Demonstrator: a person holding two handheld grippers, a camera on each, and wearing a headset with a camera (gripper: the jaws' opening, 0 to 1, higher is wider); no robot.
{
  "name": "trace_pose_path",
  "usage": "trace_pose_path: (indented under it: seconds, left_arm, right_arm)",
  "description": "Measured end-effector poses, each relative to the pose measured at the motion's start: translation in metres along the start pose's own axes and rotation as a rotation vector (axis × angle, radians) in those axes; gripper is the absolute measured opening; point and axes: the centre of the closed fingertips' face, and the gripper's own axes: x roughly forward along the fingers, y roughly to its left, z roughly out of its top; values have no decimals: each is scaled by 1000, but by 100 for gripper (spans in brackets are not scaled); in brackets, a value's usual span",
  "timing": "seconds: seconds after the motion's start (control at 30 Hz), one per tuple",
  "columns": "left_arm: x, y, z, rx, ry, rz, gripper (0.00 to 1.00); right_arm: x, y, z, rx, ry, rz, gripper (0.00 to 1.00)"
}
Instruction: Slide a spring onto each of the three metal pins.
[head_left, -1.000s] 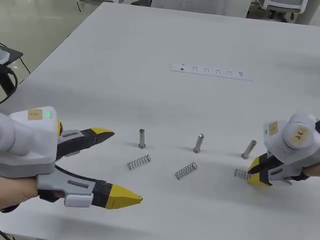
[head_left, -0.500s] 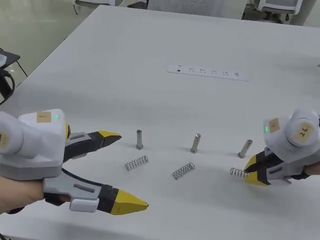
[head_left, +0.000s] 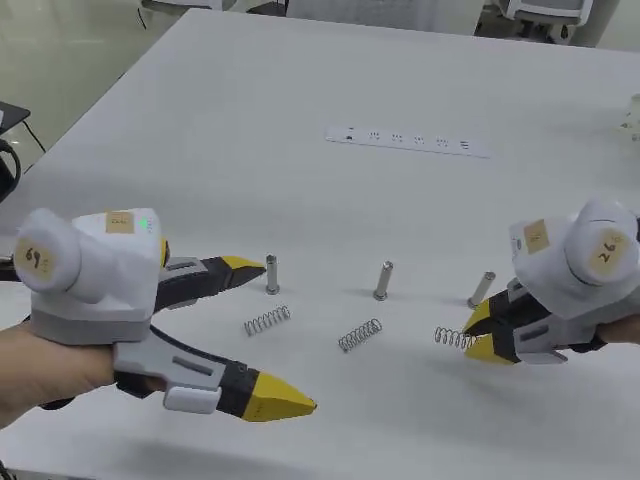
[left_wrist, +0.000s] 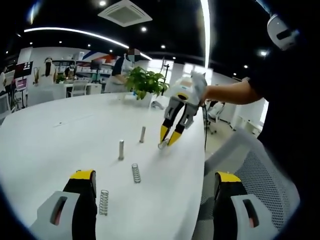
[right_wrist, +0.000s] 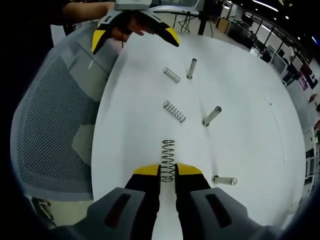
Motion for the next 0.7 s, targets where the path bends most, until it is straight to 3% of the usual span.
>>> trace_pose_path:
  seconds: [0.4,0.57,0.7]
  left_arm:
    - [27,-13,2,35,40,-89,88]
    - [39,-16,10,49,28,-114,84]
    - [51,-20,6,67,58,-143,77]
  right_arm:
    - [10,9,18,-43,34,47,8]
    - [9,14,29,-52,27,69,8]
    - [7,14,40,-50,9,70,8]
